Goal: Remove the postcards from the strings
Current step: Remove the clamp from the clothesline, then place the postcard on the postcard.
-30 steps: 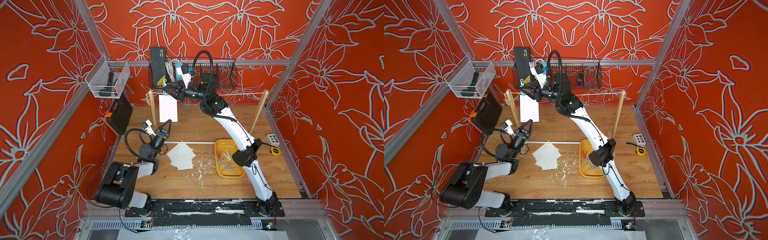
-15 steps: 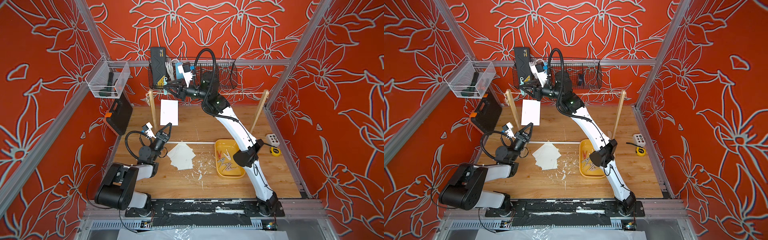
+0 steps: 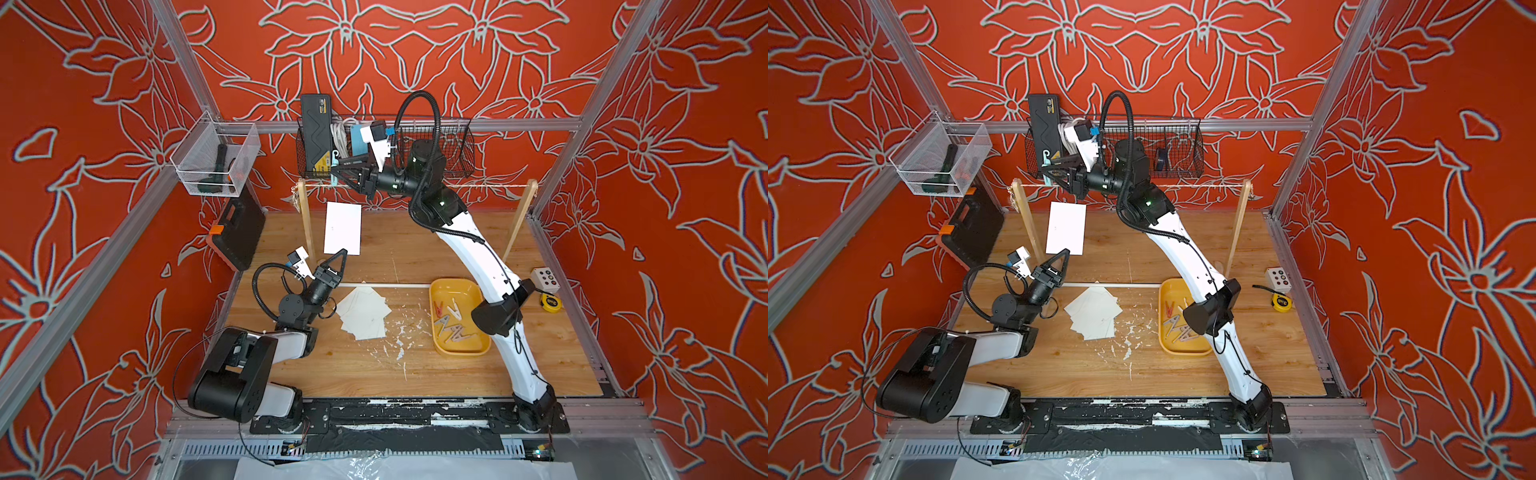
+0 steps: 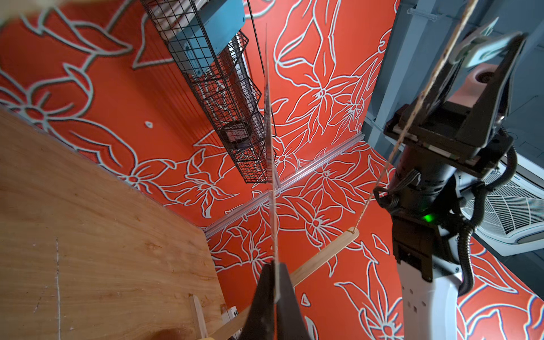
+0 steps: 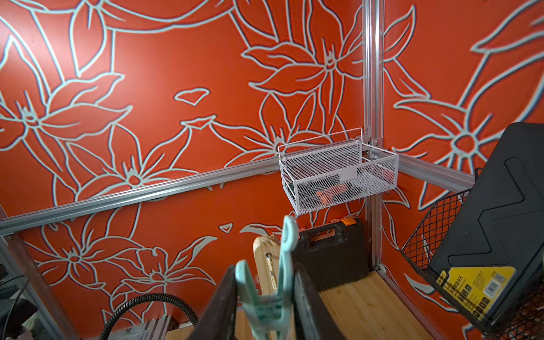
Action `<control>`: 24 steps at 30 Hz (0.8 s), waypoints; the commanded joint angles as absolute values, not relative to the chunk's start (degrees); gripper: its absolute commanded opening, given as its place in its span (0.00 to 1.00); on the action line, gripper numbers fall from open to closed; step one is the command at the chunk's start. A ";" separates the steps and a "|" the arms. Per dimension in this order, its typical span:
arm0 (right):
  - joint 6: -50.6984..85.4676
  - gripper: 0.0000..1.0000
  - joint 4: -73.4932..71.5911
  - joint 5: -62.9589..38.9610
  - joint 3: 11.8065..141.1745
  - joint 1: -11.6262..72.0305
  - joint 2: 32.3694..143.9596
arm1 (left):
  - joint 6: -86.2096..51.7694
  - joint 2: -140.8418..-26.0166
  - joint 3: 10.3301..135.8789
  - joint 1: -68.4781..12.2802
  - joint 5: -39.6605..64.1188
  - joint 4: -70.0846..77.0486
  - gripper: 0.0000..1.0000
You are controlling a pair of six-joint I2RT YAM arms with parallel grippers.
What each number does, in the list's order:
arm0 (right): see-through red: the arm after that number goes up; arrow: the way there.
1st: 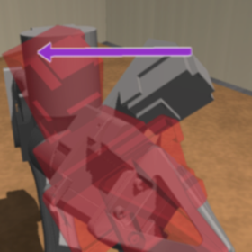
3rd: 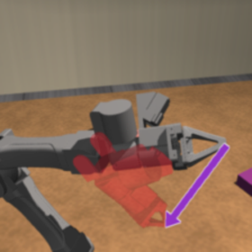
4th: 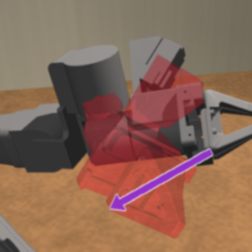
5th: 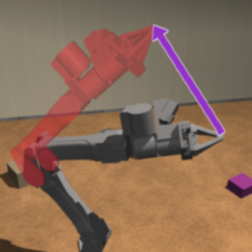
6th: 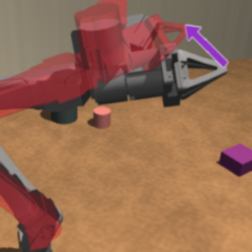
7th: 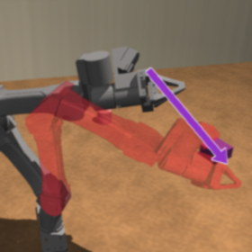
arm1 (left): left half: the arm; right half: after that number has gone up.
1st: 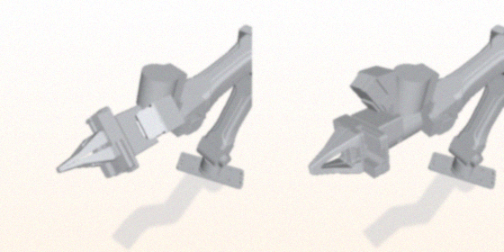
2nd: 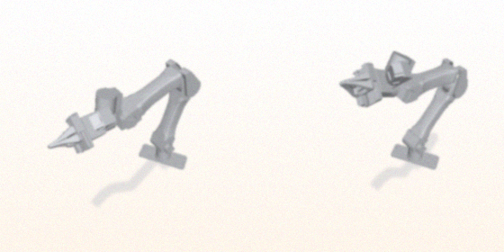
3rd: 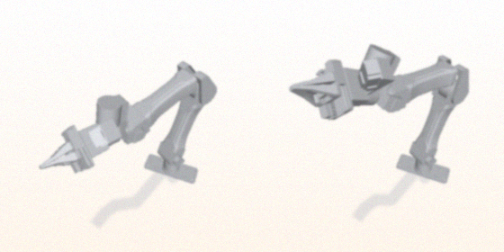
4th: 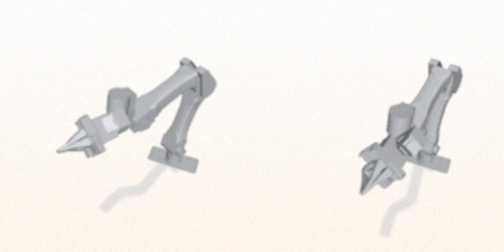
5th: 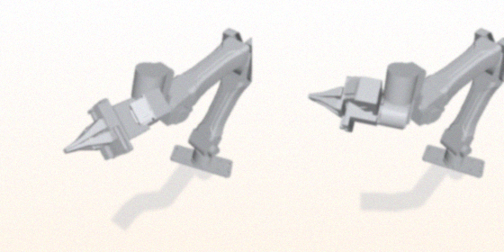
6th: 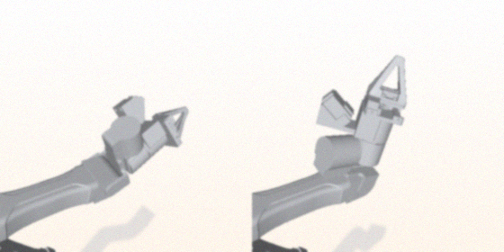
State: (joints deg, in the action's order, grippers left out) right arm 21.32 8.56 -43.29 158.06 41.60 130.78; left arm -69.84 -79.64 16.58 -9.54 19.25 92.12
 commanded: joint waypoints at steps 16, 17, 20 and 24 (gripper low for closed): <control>11.58 0.31 12.91 -45.60 139.11 40.87 112.10 | -61.25 -66.08 10.51 -13.85 19.82 71.09 0.00; 10.82 0.32 12.93 -45.55 136.89 40.83 110.46 | -60.73 -65.52 10.23 -14.04 19.87 69.87 0.00; 9.12 0.32 13.06 -45.39 129.07 40.78 104.78 | -59.33 -63.72 8.99 -15.06 18.30 66.25 0.00; 8.03 0.32 10.01 -43.52 114.45 40.77 94.97 | -58.36 -62.51 8.30 -16.41 17.08 61.19 0.00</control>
